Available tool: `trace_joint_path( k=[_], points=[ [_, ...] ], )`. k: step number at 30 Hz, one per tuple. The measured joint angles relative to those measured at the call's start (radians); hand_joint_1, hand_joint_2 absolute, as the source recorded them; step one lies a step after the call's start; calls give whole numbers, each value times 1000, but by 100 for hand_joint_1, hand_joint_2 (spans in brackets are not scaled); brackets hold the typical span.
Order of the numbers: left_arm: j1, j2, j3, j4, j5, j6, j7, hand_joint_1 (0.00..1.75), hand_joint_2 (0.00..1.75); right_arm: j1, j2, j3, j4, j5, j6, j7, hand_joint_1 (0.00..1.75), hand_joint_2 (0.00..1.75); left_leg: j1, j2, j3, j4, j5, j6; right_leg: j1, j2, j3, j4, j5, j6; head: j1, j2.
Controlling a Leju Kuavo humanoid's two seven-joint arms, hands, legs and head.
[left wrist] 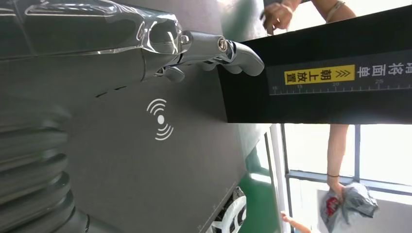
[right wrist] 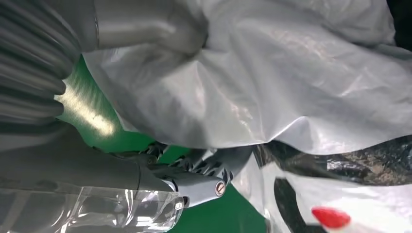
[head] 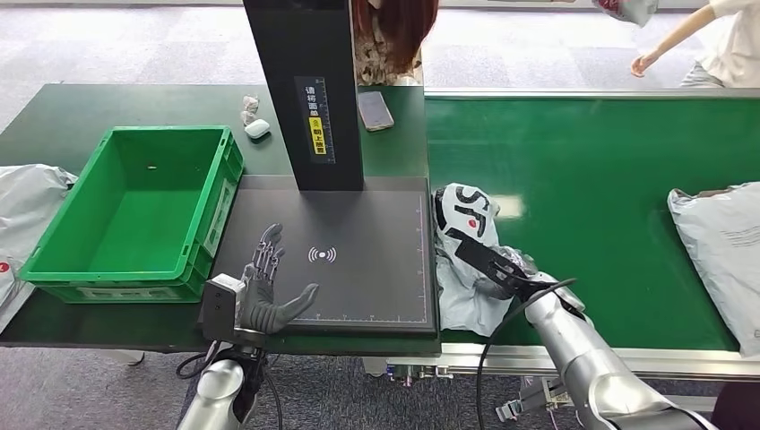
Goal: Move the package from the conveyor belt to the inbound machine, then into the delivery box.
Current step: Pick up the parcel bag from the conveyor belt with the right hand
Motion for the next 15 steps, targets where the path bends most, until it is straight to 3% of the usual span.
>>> trace_joint_path(
  k=[15],
  points=[
    [4,3,0,-8,4,0,2,0,175,19,1,0,-47,-9,-12,3,175,175,0,0,0,0,0,0,0,0,0,0,0,0,0,0]
  ],
)
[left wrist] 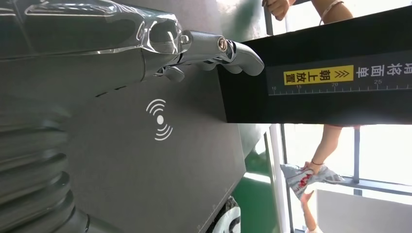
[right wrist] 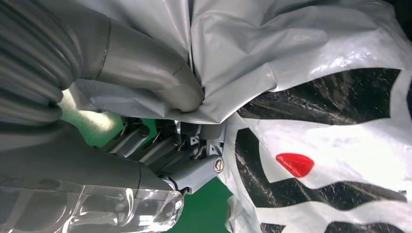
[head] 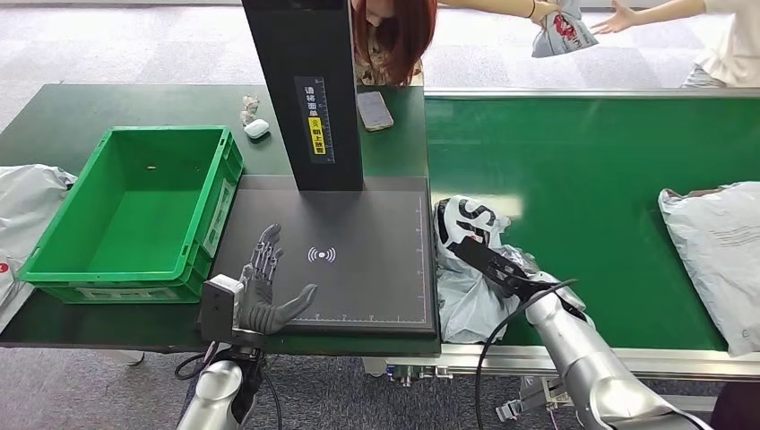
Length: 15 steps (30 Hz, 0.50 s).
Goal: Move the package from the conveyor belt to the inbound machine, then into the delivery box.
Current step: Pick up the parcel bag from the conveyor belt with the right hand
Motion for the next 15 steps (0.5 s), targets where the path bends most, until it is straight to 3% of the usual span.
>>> trace_joint_path(
  k=[6,15],
  points=[
    [17,5,0,-21,0,12,1,0,175,20,14,-33,-62,-79,-152,-54,175,175,0,0,0,0,0,0,0,0,0,0,0,0,0,0],
    [36,7,0,-49,0,24,5,0,175,123,50,-182,-351,-372,-434,-357,175,175,0,-1,0,0,0,0,0,-1,0,0,-1,0,0,0]
  ],
)
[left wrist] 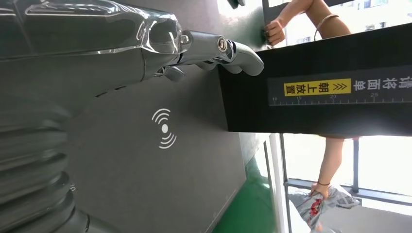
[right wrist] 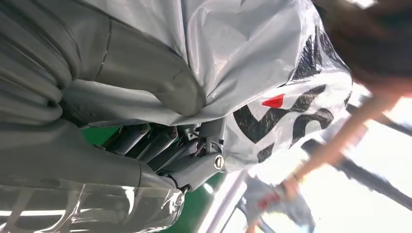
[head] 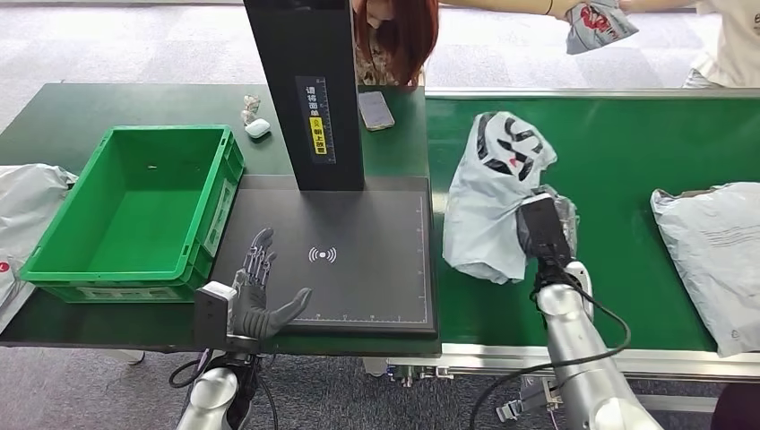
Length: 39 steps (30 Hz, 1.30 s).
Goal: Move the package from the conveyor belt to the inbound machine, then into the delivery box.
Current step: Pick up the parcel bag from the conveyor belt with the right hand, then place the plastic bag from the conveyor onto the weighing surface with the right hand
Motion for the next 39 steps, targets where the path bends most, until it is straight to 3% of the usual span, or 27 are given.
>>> trace_joint_path(
  k=[6,10,15,20,25,28,33,39],
  points=[
    [-6,-4,-1,0,0,1,0,0,175,50,9,-48,-130,-49,-42,-50,175,175,0,1,0,0,0,-1,0,1,0,0,0,0,0,0],
    [-14,-5,-4,2,1,3,-2,0,175,79,18,-64,-197,-134,-90,-133,175,175,0,1,0,0,0,-1,0,0,0,0,0,0,0,0],
    [-33,-5,-9,9,8,12,-18,0,175,129,25,-45,-309,-205,-26,-171,175,175,0,1,0,0,-1,-1,0,1,0,0,0,-1,0,0],
    [-41,-6,-9,12,11,47,-52,0,175,126,25,39,-313,-159,161,-119,175,175,0,3,0,0,-1,-2,1,2,-1,1,0,-2,0,0],
    [-53,-11,-9,14,35,88,-69,0,175,40,62,241,-186,-48,324,-68,175,175,0,4,0,0,0,-5,2,4,-2,2,0,-4,0,0],
    [-57,-10,-8,12,47,102,-65,0,175,-28,102,352,-87,-12,377,-12,175,175,1,4,0,-1,1,-6,3,4,-2,3,0,-5,0,0],
    [-57,-11,-7,-1,65,110,-49,0,175,-105,159,462,59,16,359,78,175,175,1,3,0,-1,1,-6,3,3,-2,3,-1,-6,0,0],
    [-57,-16,-7,-2,75,108,-46,0,175,-144,183,511,165,58,231,149,175,175,1,3,0,0,0,-6,2,3,-2,3,-1,-6,0,0]
  ],
)
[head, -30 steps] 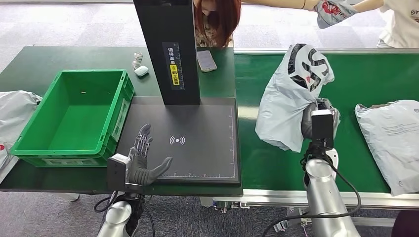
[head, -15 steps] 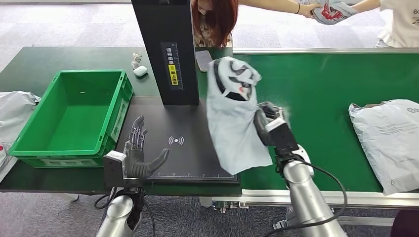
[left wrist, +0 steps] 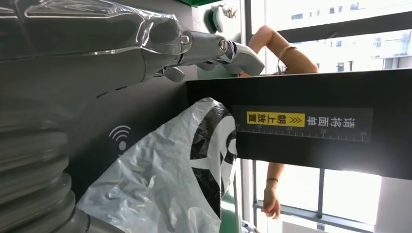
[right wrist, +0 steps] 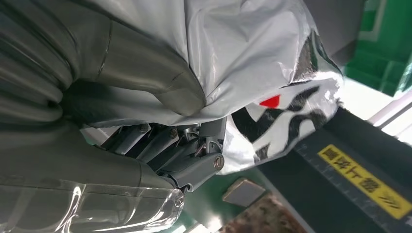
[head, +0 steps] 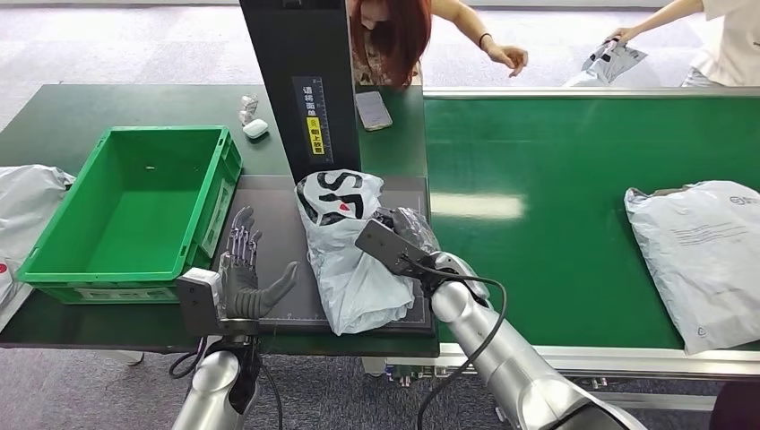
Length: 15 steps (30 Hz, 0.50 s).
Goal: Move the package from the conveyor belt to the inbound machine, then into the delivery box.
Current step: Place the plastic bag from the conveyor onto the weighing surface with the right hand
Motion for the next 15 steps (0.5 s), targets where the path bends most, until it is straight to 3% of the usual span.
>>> trace_joint_path(
  k=[1,4,5,10,15],
  points=[
    [-1,-1,0,0,1,0,0,0,175,-3,2,3,11,5,-19,8,161,175,0,0,0,0,0,0,0,0,0,0,0,0,0,0],
    [-5,-3,0,0,5,-3,4,0,175,-9,5,6,40,16,-109,26,30,175,0,0,0,0,0,0,0,0,0,0,0,0,0,0],
    [-8,-4,0,0,6,-5,6,0,175,-11,6,5,49,14,-133,21,0,175,0,0,0,0,0,0,0,0,0,0,0,0,0,0],
    [-32,-7,-2,7,10,-13,9,0,175,-18,6,-7,81,-23,-143,-67,0,175,0,1,0,0,0,0,0,0,-1,0,1,-1,0,0],
    [-40,-9,-3,14,12,-16,9,0,175,-20,6,-13,98,-33,-136,-87,0,175,0,1,0,0,0,0,0,0,-1,0,1,-1,0,0]
  ],
)
